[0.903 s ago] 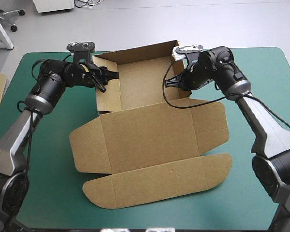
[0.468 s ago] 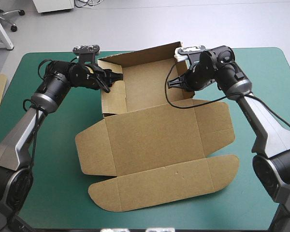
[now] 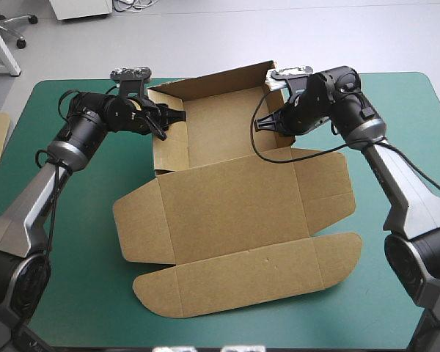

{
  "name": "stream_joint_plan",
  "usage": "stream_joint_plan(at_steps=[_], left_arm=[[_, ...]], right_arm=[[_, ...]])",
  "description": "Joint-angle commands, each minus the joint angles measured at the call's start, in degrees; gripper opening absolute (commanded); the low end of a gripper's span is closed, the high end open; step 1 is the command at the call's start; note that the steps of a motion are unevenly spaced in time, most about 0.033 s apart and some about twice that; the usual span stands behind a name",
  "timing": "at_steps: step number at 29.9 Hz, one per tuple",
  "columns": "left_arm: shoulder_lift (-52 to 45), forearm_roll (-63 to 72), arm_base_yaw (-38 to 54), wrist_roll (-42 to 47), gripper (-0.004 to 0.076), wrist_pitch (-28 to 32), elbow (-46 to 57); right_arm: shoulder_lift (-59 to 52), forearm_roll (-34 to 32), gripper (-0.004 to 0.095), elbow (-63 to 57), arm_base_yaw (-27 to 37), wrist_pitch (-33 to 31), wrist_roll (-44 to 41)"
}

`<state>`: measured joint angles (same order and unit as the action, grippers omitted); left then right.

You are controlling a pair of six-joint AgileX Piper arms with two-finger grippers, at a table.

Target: Fold the box

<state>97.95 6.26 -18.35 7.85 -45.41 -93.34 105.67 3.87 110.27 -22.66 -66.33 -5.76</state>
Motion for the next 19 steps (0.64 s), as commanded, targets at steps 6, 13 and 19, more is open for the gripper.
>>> stream_joint_plan(at_steps=[6,13,19], left_arm=[[-2.94,6.11,-1.48,-0.22,0.0262,4.84,-2.13],[-2.94,6.11,-1.48,-2.07,-0.0014,5.58,-2.13],[-3.22,5.79,-1.48,-2.07,-0.0014,5.58,-2.38]], right_arm=[[-3.35,10.01,-0.0018,2.75,-0.44,6.58,1.27],[-3.35,9.61,-0.0018,2.75,-0.44,6.29,1.15],[-3.24,7.56,-0.0018,2.75,-0.44,5.3,-0.3]])
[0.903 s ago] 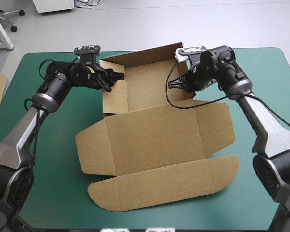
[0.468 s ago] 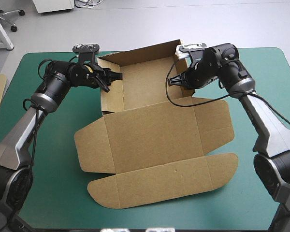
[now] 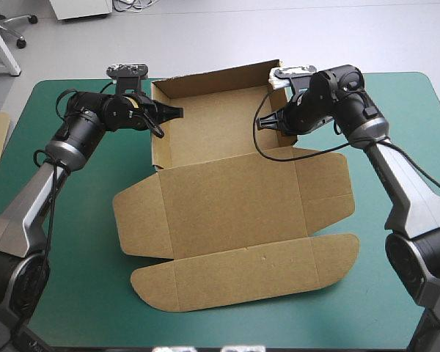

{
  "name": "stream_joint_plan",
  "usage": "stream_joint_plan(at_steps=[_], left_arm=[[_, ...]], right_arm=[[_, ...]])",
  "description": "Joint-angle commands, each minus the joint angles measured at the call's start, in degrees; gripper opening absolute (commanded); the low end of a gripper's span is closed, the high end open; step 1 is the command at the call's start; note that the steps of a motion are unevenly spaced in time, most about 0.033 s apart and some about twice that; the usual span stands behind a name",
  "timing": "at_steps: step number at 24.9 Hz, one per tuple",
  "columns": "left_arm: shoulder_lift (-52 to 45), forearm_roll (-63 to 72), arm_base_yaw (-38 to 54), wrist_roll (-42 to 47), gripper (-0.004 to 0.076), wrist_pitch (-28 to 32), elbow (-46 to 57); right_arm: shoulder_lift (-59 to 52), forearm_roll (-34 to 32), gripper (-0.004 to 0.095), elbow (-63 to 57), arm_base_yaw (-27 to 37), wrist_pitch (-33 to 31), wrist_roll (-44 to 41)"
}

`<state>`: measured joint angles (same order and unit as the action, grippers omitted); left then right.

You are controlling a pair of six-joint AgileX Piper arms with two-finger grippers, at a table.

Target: Fold the box

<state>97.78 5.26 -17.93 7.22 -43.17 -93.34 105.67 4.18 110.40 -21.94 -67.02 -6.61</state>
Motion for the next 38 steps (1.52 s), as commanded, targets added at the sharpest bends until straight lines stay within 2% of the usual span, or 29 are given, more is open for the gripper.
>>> stream_joint_plan(at_steps=[1,6,10,14,19,38], left_arm=[[-3.05,6.06,-1.9,-1.45,-0.0014,3.11,-2.8],[-3.18,-0.08,-1.9,-0.63,-0.0014,-0.25,-7.89],[-3.18,-9.79,-1.9,1.92,-0.0014,-5.22,-9.0],[-2.55,-12.29,-1.9,2.22,-0.0014,-13.63,-9.0],[-2.55,-12.53,-1.9,2.12,-0.0014,-18.19,-9.0],[3.79,-10.39,-1.9,2.23,-0.0014,-16.62,-9.0]], right_arm=[[-3.14,6.87,-0.0018,2.61,-1.16,5.73,0.3],[-1.83,5.86,-0.0018,2.61,-1.28,2.39,0.09],[-1.61,-1.18,-0.0018,2.61,-1.28,-1.41,-2.38],[-1.61,-0.47,-0.0018,2.61,-1.18,-4.43,-2.38],[-1.61,2.18,-0.0018,2.61,-1.18,-4.43,-2.38],[0.93,1.91,-0.0018,1.53,-1.18,-4.43,-2.53]])
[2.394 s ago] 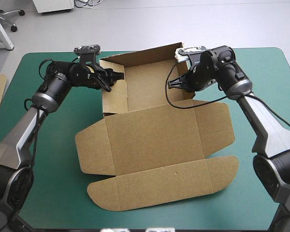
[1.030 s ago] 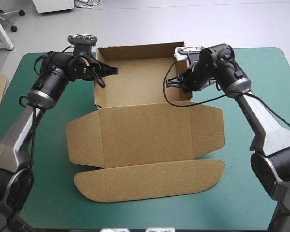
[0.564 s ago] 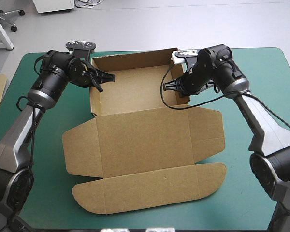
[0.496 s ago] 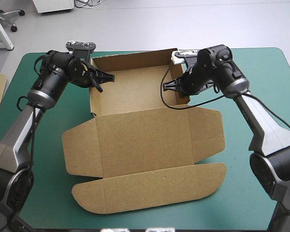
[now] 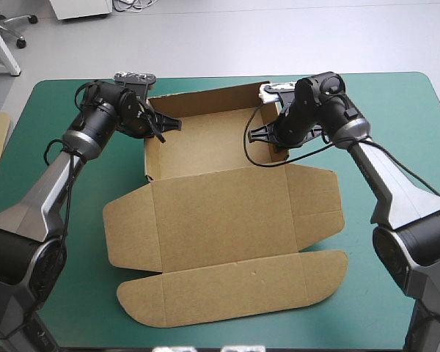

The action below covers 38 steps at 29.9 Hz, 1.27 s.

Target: Fold the box

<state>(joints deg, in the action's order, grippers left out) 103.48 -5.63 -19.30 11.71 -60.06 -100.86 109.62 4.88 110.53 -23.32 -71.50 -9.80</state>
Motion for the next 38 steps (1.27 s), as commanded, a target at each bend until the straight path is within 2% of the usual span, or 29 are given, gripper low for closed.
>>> stream_joint_plan(at_steps=[1,27,38], left_arm=[[-1.59,0.51,-0.53,-2.26,-0.0014,0.27,-1.48],[6.53,0.78,-0.53,-2.26,-0.0014,2.24,-1.48],[9.8,0.92,0.6,-2.49,-0.0014,5.17,-1.62]], right_arm=[[-2.75,1.32,-0.0018,1.29,0.2,0.05,0.66],[3.96,1.86,-0.0018,0.05,0.2,0.05,1.0],[6.51,1.75,-0.0018,0.27,0.2,0.5,1.49]])
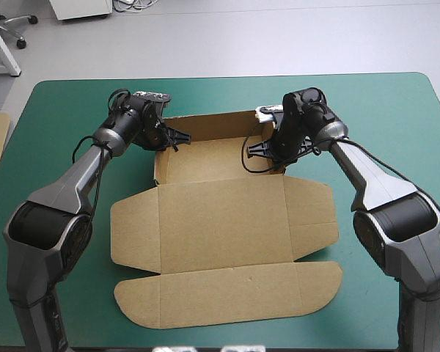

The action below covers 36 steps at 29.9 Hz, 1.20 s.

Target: Fold the box

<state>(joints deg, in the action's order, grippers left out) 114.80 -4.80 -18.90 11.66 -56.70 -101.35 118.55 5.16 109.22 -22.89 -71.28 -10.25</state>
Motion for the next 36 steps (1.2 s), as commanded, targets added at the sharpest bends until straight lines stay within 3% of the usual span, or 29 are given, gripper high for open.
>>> stream_joint_plan(at_steps=[1,24,29,36], left_arm=[[-1.52,0.21,0.2,-2.44,-0.0014,1.91,-1.13],[-1.52,2.57,1.1,-5.14,-0.0003,0.8,-2.17],[-1.52,3.24,1.1,-5.54,0.0099,0.1,-2.17],[-1.52,5.2,1.1,-6.89,0.0266,-1.51,-3.33]], right_arm=[[-2.41,1.32,-0.0018,1.56,-0.22,0.44,1.94],[-2.41,0.96,-0.0018,1.56,-0.22,1.54,3.86],[-2.41,0.84,0.0034,1.59,-0.22,0.93,3.86],[-2.41,0.84,0.0222,2.79,-0.22,0.33,3.86]])
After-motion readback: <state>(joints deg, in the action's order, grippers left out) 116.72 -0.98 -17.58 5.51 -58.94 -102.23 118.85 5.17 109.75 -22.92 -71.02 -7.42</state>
